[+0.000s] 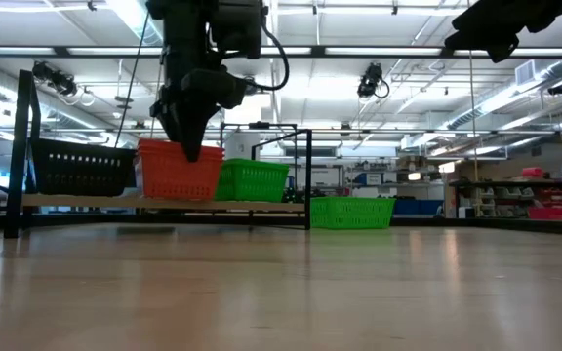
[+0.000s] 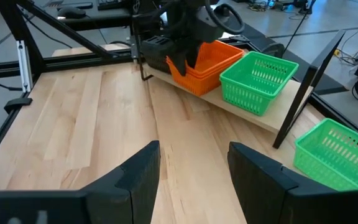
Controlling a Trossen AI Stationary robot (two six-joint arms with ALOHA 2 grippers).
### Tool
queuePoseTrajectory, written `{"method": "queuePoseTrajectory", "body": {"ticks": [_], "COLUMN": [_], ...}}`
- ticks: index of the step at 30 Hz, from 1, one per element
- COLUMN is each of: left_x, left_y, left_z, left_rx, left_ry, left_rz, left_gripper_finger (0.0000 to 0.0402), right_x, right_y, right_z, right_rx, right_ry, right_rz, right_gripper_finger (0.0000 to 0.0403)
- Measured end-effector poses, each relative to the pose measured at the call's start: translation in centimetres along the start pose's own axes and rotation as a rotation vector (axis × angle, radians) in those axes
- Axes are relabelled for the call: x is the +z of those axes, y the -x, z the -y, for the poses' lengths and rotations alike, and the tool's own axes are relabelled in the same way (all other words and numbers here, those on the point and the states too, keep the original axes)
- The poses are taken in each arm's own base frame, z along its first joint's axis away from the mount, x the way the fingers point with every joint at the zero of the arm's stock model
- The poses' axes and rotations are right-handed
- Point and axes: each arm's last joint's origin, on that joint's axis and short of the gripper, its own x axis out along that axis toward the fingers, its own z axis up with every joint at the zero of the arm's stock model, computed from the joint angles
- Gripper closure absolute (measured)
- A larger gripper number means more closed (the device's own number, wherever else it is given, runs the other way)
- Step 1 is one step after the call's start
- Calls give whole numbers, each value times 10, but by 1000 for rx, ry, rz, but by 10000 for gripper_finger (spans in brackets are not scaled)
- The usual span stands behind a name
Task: Stack baskets on shelf by color
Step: Adjust the stacked orange bins on the shelf
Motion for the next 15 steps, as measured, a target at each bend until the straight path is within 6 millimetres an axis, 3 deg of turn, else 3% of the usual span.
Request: {"method": "queuePoseTrajectory", "body": {"ticks": [15], "left_x": [8], "left_y": [-1], "left_z": [-10], "left_rx": [-23], "left_ry": [161], "left_rz": [12], "left_gripper_finger": [260], "right_x": [0], "right_y": [0], "right_z": [0], "right_rx": [5], "right_ry": [-1], "right_rz": [-2], "right_gripper_finger": [209]}}
